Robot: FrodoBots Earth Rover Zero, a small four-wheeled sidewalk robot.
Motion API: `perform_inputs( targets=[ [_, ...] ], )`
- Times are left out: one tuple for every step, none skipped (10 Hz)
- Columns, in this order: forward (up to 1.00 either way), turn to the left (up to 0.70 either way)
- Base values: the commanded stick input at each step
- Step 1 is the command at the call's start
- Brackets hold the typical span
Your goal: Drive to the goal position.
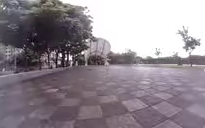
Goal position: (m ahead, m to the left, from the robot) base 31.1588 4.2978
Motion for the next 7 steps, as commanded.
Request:
perform_inputs(
  targets=[
    [1.0,0.29],
    [1.0,0.38],
    [1.0,0.11],
    [1.0,-0.01],
    [1.0,-0.01],
    [1.0,-0.01],
    [1.0,-0.01]
  ],
)
